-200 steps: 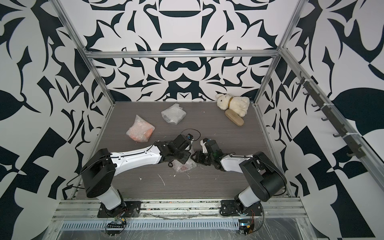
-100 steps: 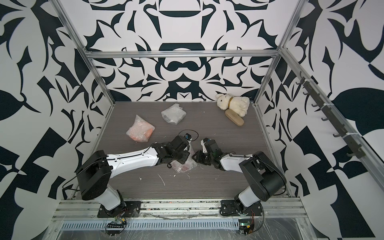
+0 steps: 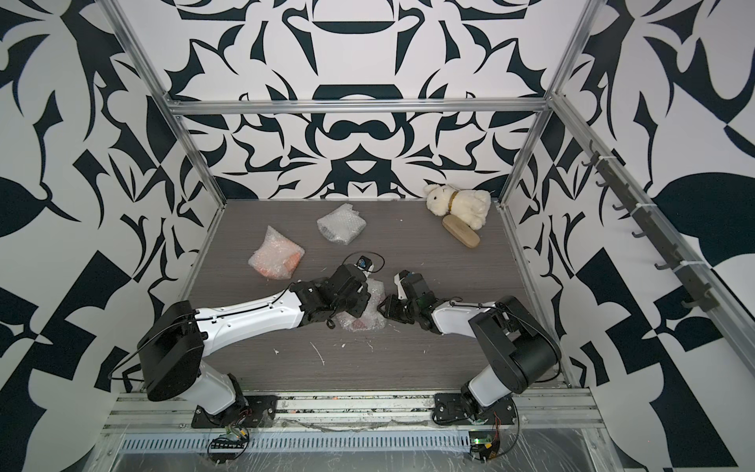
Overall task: Unpack dinner plates from bubble wrap
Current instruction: Unwrap the bubble wrap at the center of the board.
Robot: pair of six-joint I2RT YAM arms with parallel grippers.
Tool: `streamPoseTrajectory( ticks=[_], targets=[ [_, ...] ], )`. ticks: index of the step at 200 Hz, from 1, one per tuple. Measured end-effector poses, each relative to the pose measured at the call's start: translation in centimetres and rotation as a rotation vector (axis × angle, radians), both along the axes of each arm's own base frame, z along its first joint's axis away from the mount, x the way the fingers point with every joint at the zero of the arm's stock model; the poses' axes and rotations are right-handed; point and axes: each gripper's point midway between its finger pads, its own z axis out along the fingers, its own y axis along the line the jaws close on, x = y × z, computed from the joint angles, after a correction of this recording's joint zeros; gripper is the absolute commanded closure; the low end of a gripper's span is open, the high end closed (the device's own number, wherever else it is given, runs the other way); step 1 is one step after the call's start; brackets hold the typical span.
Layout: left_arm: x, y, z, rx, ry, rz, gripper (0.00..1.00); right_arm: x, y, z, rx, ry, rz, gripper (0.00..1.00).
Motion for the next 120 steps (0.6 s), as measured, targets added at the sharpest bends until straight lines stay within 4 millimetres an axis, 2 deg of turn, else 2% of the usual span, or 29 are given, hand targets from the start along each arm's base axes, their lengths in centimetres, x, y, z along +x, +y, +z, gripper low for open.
streamPoseTrajectory(
  ticks=[69, 120],
  targets=[
    [-0.2, 1.4, -0.9, 0.011, -0.001, 0.050, 1.00, -0.2, -0.6, 0.3, -0.031, 0.003, -0.017, 0.56],
    [-0.3, 2.2, 0.5, -0.035, -0.036, 0.077, 1.00, 0.2, -0.5, 0.9, -0.062, 0.005, 0.002, 0.55]
  ],
)
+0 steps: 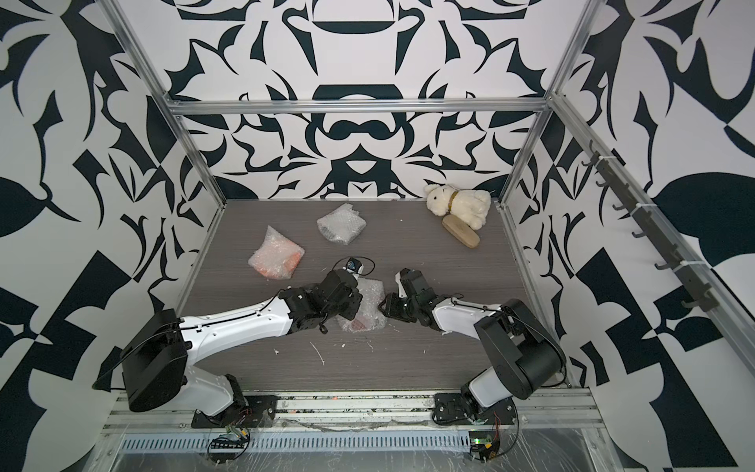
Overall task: Unpack dinner plates from bubble wrap
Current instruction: Unwrap the bubble wrap at the center of the board.
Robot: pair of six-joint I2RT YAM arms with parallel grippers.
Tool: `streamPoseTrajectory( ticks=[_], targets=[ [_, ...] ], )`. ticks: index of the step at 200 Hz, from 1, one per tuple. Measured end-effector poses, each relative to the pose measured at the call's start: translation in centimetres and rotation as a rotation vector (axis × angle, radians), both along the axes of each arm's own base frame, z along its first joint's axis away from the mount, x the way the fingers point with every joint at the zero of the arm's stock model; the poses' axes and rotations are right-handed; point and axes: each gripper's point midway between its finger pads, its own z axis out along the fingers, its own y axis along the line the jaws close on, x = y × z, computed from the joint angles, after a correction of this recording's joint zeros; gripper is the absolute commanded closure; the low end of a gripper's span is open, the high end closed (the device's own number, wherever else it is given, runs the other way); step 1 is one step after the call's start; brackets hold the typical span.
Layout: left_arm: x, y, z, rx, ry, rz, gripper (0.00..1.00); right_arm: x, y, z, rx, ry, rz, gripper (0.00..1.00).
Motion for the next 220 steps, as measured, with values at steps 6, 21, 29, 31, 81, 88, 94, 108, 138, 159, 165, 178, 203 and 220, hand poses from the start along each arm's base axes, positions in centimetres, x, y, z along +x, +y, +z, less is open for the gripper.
streamPoseTrajectory(
  ticks=[6, 21, 29, 31, 81, 88, 94, 108, 138, 159, 165, 178, 203, 220],
  targets=[
    [0.0, 0.0, 0.0, 0.000, -0.001, 0.002, 1.00, 0.2, 0.0, 0.2, -0.004, -0.005, 0.003, 0.55],
    [0.0, 0.0, 0.0, -0.001, -0.001, 0.005, 1.00, 0.6, 0.2, 0.8, -0.012, -0.019, 0.010, 0.55],
    [0.1, 0.0, 0.0, -0.003, -0.001, 0.007, 1.00, 0.9, 0.3, 1.2, -0.013, -0.029, 0.013, 0.56],
    [0.1, 0.0, 0.0, -0.003, 0.000, 0.009, 1.00, 0.9, 0.3, 1.3, -0.012, -0.031, 0.014, 0.56],
    [0.1, 0.6, -0.6, 0.007, 0.002, 0.030, 1.00, 2.3, 2.1, 3.6, 0.023, -0.083, 0.060, 0.68],
    [0.1, 0.6, -0.6, 0.006, 0.000, 0.034, 1.00, 2.4, 2.4, 3.6, 0.026, -0.080, 0.069, 0.70],
    [0.1, 0.8, -0.5, 0.003, -0.003, 0.039, 1.00, 2.4, 2.8, 3.4, 0.028, -0.076, 0.078, 0.71],
    [0.0, 1.2, -0.3, 0.000, -0.009, 0.052, 1.00, 2.3, 3.4, 2.7, 0.024, -0.057, 0.096, 0.72],
    [0.0, 2.3, 0.7, -0.025, -0.033, 0.091, 1.00, 1.7, 4.2, 1.2, 0.005, -0.017, 0.124, 0.73],
    [-0.2, 3.3, 0.9, -0.030, -0.042, 0.122, 0.87, 1.6, 4.5, 0.8, 0.000, -0.009, 0.130, 0.73],
    [-0.3, 3.6, 1.0, -0.032, -0.041, 0.133, 0.83, 1.6, 4.6, 0.9, 0.000, -0.010, 0.132, 0.72],
    [-0.4, 4.1, 1.3, -0.038, -0.048, 0.147, 0.69, 1.6, 4.8, 1.0, 0.000, -0.013, 0.136, 0.73],
    [-0.5, 4.4, 2.4, -0.061, -0.063, 0.154, 0.53, 1.5, 5.0, 0.9, -0.004, -0.013, 0.141, 0.73],
    [-0.5, 4.3, 3.1, -0.063, -0.074, 0.142, 0.42, 1.5, 5.0, 0.9, -0.005, -0.014, 0.142, 0.72]
  ],
)
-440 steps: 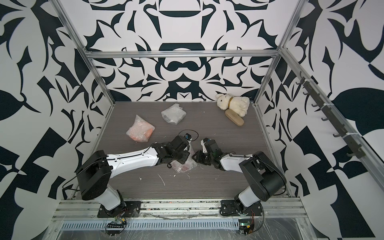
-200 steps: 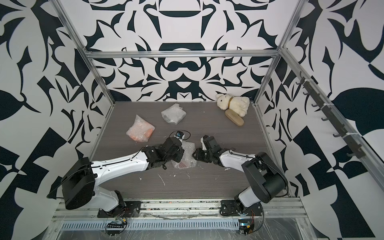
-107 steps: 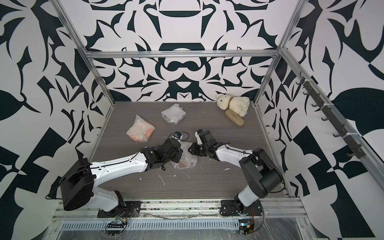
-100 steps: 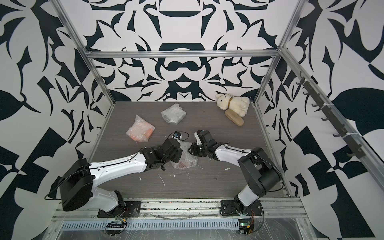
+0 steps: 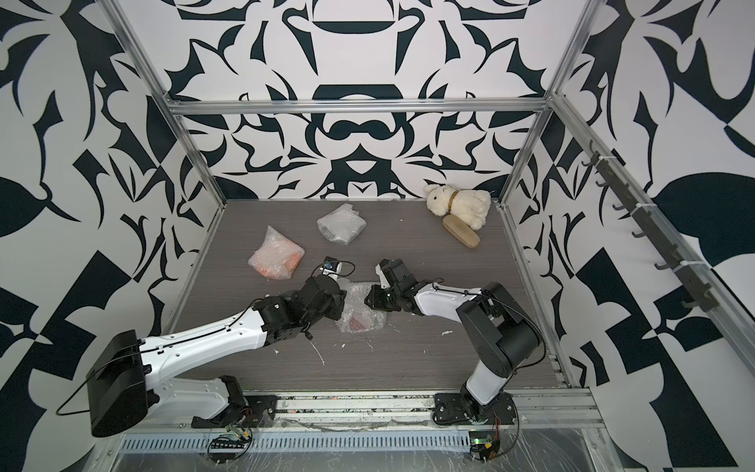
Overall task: Unpack dinner plates from bubble wrap
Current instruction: Unwrap the bubble wrap at the center of the board.
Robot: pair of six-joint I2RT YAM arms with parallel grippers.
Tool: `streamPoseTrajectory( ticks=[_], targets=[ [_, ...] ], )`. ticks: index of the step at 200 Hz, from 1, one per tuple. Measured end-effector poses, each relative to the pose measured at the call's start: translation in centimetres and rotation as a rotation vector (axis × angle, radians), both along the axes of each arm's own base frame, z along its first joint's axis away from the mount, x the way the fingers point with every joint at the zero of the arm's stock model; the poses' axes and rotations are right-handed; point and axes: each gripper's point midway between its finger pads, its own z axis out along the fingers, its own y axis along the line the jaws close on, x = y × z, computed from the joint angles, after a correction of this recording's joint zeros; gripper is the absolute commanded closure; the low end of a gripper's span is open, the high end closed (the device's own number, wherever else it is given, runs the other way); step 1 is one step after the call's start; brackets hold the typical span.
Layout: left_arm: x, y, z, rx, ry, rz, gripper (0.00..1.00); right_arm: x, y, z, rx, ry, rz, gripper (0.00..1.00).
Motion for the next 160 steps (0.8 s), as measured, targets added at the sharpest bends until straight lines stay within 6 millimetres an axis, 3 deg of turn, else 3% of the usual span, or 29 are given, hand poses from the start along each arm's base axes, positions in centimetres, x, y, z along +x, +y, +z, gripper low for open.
streamPoseTrajectory(
  ticks=[13, 46, 72, 90, 107, 132, 160],
  targets=[
    [0.1, -0.2, 0.6, -0.005, -0.003, -0.002, 0.36, 0.0, 0.0, 0.0, -0.002, -0.001, 0.000, 0.72],
    [0.6, -1.3, 4.0, -0.044, -0.030, -0.020, 0.34, 0.1, 0.1, 0.1, -0.003, -0.004, -0.001, 0.72],
    [0.9, -2.9, 7.3, -0.099, -0.056, -0.068, 0.34, 0.1, 0.1, 0.1, -0.002, -0.006, 0.000, 0.72],
    [1.6, -3.9, 8.1, -0.132, -0.037, -0.093, 0.40, 0.1, 0.2, 0.1, -0.002, -0.007, 0.001, 0.72],
    [3.0, -3.9, 6.8, -0.139, 0.019, -0.075, 0.49, 0.1, 0.2, 0.1, -0.002, -0.007, 0.001, 0.72],
    [5.2, -3.4, 2.7, -0.101, 0.132, -0.024, 0.59, 0.0, 0.3, 0.1, -0.003, -0.008, 0.003, 0.72],
    [5.5, -3.9, -0.2, -0.048, 0.223, -0.018, 0.66, 0.0, 0.3, 0.1, -0.003, -0.008, 0.002, 0.71]
  ],
)
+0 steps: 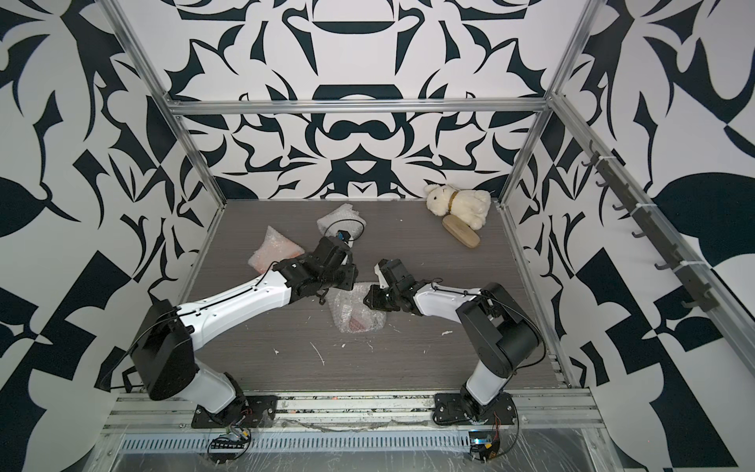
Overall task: Unpack dinner plates from bubble wrap
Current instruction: Unwrap the bubble wrap at the center of the board.
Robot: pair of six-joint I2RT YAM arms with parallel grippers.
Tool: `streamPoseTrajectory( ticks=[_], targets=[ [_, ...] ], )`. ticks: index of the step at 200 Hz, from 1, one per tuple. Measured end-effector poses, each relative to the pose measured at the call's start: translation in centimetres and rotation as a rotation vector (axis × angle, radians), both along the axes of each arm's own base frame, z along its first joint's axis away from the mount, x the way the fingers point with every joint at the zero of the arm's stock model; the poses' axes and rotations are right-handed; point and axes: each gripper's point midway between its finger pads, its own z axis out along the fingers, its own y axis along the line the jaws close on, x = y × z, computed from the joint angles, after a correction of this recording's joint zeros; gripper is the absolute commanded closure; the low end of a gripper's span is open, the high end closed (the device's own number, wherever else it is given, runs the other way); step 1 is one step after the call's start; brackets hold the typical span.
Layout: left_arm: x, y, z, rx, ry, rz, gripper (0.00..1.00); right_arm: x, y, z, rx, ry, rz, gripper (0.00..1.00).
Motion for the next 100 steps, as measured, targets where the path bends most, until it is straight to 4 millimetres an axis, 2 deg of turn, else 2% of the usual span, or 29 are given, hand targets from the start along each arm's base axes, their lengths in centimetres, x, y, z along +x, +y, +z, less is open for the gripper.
streamPoseTrajectory(
  ticks=[37, 75, 100],
  targets=[
    [-0.2, 0.0, -1.4, 0.072, 0.058, -0.001, 0.69, 0.0, 0.0, 0.0, 0.000, 0.002, -0.002, 0.71],
    [-1.4, 2.4, -3.2, 0.183, 0.121, 0.023, 0.71, 0.0, 0.0, 0.0, 0.000, 0.002, -0.002, 0.71],
    [-2.7, 4.5, -5.1, 0.262, 0.164, 0.038, 0.71, 0.0, 0.0, 0.0, 0.000, 0.002, -0.002, 0.71]
  ],
)
